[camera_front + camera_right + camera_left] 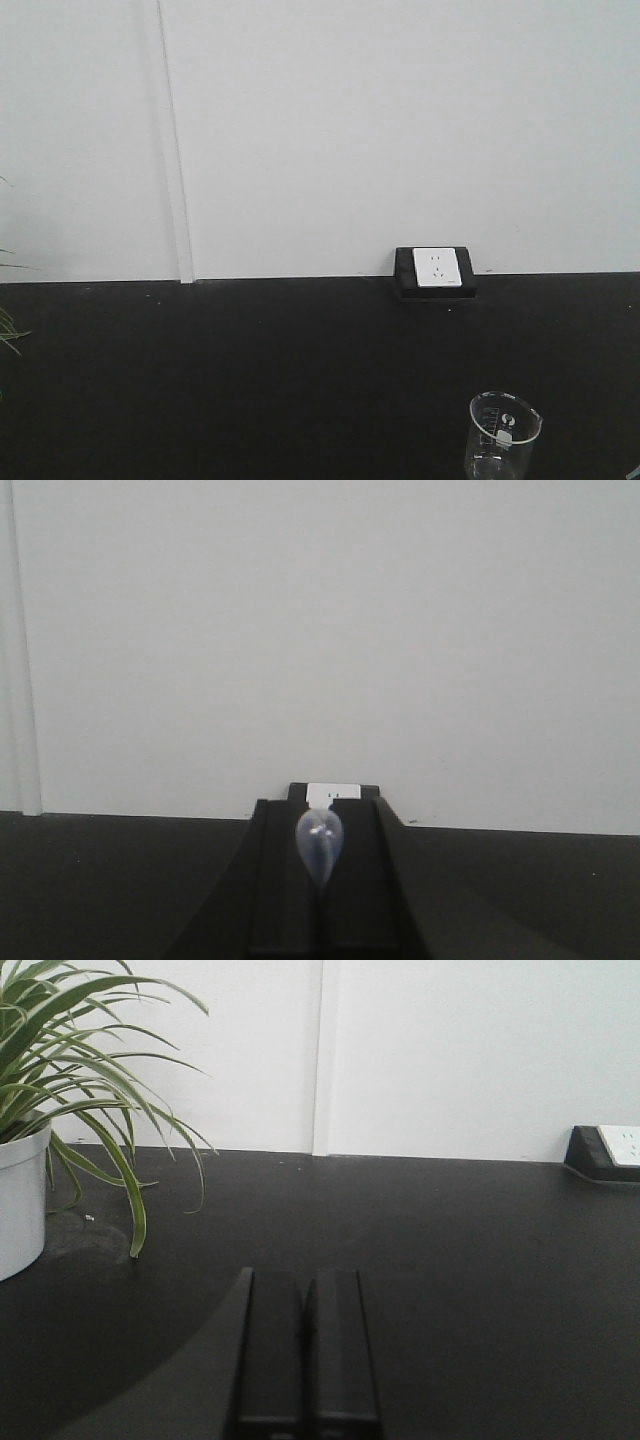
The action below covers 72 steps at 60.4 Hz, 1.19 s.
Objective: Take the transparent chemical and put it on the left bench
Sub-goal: 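Drive the base to the bench with white bins, holding the pipette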
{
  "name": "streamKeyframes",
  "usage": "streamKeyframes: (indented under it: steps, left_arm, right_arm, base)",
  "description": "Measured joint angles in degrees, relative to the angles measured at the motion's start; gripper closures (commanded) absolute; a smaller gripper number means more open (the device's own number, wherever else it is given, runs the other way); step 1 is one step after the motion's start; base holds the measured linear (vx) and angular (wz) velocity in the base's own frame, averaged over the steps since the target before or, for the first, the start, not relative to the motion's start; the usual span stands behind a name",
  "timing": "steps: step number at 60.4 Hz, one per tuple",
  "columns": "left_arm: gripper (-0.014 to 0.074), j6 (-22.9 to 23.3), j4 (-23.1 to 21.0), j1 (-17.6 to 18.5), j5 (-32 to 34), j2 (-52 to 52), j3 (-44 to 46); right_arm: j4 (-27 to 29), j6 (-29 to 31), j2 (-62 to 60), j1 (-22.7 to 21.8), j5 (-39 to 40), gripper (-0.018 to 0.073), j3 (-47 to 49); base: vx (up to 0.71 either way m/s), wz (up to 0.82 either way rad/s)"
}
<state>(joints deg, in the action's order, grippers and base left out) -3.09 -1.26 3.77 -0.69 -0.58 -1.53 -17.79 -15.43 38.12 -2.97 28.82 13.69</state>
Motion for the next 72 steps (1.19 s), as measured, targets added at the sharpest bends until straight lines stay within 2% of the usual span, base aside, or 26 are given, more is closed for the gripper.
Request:
streamKeyframes:
  steps: [37,72]
  left_arm:
    - [0.06,0.0,0.0,0.0,0.0,0.0,0.0]
    - [0.06,0.0,0.0,0.0,0.0,0.0,0.0]
  right_arm:
    - [0.04,0.05,0.0,0.0,-0.4,0.0564,0.0]
    - [0.04,0.05,0.0,0.0,-0.4,0.0564,0.0]
  base:
    - [-0.06,0.0]
    - [-0.29,0.17]
